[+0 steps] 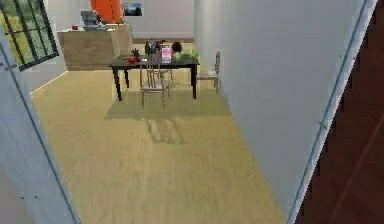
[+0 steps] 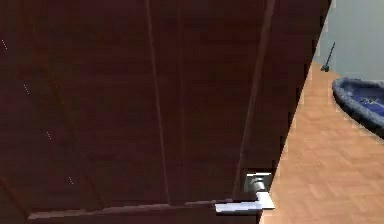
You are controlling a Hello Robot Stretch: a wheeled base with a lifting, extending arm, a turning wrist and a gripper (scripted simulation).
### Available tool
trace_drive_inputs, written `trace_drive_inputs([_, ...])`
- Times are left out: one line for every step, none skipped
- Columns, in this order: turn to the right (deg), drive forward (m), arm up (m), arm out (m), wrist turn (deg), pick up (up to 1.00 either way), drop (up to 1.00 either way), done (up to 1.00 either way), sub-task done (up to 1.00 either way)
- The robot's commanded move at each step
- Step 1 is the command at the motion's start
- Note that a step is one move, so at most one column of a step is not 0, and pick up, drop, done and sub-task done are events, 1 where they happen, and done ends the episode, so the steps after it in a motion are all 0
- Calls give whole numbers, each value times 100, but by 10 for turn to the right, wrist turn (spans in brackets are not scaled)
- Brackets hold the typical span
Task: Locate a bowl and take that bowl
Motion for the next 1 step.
trace_drive_inputs([0,100,0,0,0,0,0,0,0])
